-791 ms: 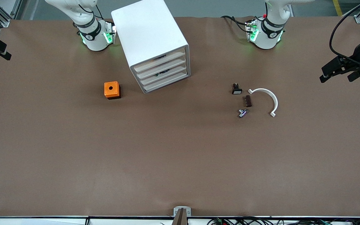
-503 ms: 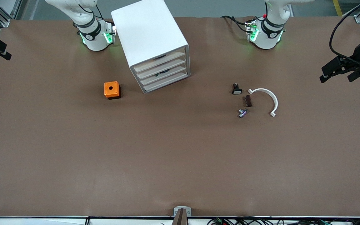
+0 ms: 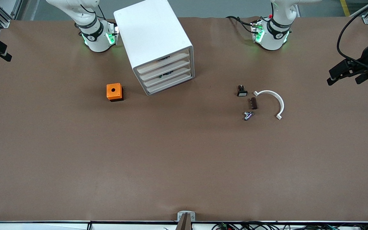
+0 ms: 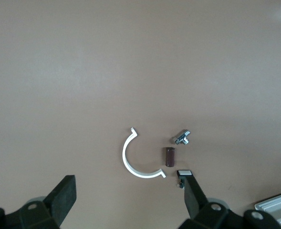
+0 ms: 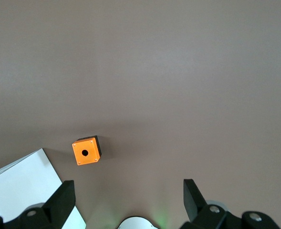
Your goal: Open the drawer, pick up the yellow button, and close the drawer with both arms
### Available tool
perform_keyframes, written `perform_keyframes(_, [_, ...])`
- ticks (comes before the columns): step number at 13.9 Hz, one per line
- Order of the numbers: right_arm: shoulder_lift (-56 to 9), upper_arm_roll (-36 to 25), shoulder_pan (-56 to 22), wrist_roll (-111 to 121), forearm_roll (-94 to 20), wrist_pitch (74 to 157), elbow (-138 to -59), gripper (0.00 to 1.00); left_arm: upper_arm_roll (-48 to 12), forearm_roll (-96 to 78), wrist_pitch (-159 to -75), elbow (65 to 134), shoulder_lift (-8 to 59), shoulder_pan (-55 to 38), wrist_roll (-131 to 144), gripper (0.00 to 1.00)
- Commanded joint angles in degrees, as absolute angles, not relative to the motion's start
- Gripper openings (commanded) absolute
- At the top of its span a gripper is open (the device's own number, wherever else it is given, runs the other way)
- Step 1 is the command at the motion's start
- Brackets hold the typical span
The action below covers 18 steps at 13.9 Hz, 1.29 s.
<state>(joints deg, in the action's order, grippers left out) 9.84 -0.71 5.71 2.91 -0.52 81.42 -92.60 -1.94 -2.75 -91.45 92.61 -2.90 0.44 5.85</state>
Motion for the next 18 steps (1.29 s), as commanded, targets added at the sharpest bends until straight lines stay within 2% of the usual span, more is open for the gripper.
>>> perform_keyframes(1, [10.7, -0.8, 5.3, 2.5, -0.6, 81.2, -93.0, 1.00, -2.3, -2.1, -89.9, 92.8, -2.8, 0.9, 6.9, 1.00])
perform_keyframes(6, [10.7, -0.8, 5.3, 2.5, -0.6, 81.2, -93.0, 1.00, -2.0, -2.1, -89.3, 92.4, -2.4, 1.2, 6.8, 1.00])
perform_keyframes(10, [10.7, -0.8, 5.3, 2.5, -0.6, 81.2, -93.0, 1.00, -2.5, -3.6, -87.5, 92.1, 0.4, 0.4, 7.9, 1.00])
perform_keyframes(14, [10.7, -0.9, 5.3, 2.5, -0.7, 81.2, -93.0, 1.00, -4.8, -4.9, -87.5, 91.8, 6.3, -3.2, 15.9, 1.00])
perform_keyframes(18, [10.7, -0.9, 5.3, 2.5, -0.7, 81.2, -93.0, 1.00, -5.3, -4.9, -87.5, 88.6, 12.9, -8.5, 25.6, 1.00])
